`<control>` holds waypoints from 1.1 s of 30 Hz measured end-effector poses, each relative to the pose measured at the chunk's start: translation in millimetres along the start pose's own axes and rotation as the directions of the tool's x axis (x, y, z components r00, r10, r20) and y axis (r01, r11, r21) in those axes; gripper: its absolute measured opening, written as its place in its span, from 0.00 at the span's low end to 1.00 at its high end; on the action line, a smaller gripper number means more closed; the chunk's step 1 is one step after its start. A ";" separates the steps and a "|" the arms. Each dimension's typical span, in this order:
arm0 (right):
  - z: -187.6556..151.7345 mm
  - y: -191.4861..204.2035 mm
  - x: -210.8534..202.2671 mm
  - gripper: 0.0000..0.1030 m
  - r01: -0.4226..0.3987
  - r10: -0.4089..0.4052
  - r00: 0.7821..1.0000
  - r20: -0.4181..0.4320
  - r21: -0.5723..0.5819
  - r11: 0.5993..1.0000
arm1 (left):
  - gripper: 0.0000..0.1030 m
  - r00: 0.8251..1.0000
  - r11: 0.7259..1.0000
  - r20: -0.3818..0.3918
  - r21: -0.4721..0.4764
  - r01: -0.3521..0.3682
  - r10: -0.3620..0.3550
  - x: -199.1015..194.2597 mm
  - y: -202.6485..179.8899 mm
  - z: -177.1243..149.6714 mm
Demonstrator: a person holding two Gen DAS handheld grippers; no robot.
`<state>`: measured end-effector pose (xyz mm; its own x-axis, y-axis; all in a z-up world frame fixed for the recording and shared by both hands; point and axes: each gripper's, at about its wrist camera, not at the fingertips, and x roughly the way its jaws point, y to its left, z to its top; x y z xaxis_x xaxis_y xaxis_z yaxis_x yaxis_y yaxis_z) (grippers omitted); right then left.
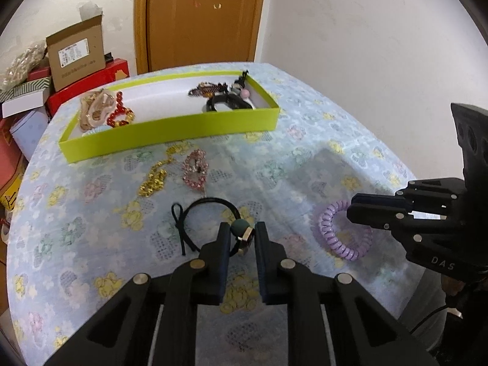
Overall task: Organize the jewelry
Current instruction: 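Grasp the black hair tie with the left tool while the right tool grasps the purple spiral tie, then carry both hair ties into the tray and open both tools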
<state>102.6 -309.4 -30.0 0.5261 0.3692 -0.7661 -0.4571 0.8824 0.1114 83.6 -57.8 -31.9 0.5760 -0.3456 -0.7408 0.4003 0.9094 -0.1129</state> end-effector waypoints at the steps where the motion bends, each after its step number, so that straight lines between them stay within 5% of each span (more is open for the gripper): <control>1: 1.2 0.6 -2.3 0.09 -0.001 0.001 1.000 0.006 0.001 1.000 | 0.16 1.000 1.000 0.009 -0.003 -0.003 0.003 -3.8 0.1 0.7; 16: 43.7 15.0 -30.2 0.09 -0.022 0.025 0.992 0.122 -0.028 0.999 | 0.16 0.992 0.997 0.118 -0.074 -0.023 0.032 -48.3 16.6 24.2; 33: 117.8 5.0 -3.6 0.09 -0.020 0.026 0.984 0.178 -0.034 0.999 | 0.16 0.984 0.990 0.157 -0.119 -0.069 0.087 -30.5 76.3 85.9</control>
<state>183.0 -272.0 47.9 0.6335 0.4379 -0.6379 -0.4920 0.8643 0.1048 157.8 2.2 39.0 0.7136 -0.2969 -0.6345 0.2717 0.9522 -0.1399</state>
